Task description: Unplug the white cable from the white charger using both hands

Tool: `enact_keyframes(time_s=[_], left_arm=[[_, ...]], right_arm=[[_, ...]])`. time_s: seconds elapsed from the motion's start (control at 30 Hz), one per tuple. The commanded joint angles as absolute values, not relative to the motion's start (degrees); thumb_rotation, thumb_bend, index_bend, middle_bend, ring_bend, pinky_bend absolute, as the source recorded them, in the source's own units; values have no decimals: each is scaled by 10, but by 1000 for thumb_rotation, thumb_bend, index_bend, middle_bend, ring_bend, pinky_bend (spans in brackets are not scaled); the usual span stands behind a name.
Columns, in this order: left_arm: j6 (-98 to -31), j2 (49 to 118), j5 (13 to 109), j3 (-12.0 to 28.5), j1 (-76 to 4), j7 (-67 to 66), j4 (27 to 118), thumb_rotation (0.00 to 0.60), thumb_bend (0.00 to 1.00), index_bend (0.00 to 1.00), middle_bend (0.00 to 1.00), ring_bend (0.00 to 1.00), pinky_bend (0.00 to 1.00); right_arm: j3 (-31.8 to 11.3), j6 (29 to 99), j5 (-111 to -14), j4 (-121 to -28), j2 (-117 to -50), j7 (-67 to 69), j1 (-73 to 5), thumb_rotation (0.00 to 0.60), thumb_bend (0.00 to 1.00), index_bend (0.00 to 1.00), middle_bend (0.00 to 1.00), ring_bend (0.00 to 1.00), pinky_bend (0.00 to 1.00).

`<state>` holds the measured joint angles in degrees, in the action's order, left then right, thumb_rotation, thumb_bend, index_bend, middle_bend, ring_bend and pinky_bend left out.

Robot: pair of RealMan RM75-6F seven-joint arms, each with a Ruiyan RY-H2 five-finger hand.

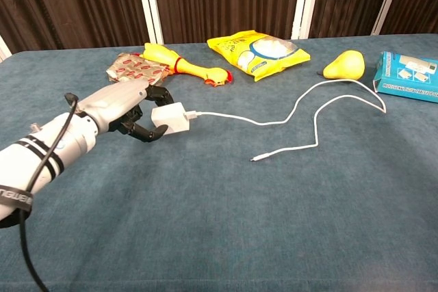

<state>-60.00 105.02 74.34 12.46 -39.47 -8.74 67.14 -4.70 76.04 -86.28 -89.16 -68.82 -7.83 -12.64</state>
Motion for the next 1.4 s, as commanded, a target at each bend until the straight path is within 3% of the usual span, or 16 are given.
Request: enact_keyframes(time_s=[0.03,0.23,0.37,0.47,0.57,0.73,0.9,1.1,1.4], left_arm=[[-620,1016,729,122,-378,-134,748,600,652,728,766,1000,1000],[-638,1014,721,121,-376,-187,800,600,657,728,766,1000,1000],[-644,1019,715,123,-380,-212,814,600,658,727,766,1000,1000],[-645,1020,712,124,-381,-217,817,600,657,727,766,1000,1000],[-658,1021,713,125,-379,-228,826,600,657,726,766,1000,1000],[-675,1023,718,130,-379,-237,833,600,657,725,763,1000,1000],[-686,1020,722,134,-377,-230,850,600,657,725,768,1000,1000],[-687,1021,722,132,-378,-229,860,600,658,724,762,1000,1000],[-684,1011,714,136,-376,-216,877,600,656,724,769,1000,1000]], right_arm=[[-75,711,-868,-893,-708,-64,-180,600,279,85,0,0,0],[-121,649,-852,-889,-773,-36,-264,600,300,341,24,0,0],[-132,619,-843,-872,-821,-43,-305,600,331,425,57,0,0],[-135,609,-836,-867,-833,-44,-315,600,341,452,66,0,0],[-150,552,-802,-840,-889,-30,-363,600,362,484,82,0,0],[-157,558,-802,-781,-959,-12,-396,600,446,551,118,0,0],[-156,559,-808,-743,-995,33,-416,600,448,574,134,0,0],[-156,567,-815,-726,-1009,75,-429,600,454,585,140,0,0],[-161,563,-809,-755,-979,117,-436,600,455,586,146,0,0]])
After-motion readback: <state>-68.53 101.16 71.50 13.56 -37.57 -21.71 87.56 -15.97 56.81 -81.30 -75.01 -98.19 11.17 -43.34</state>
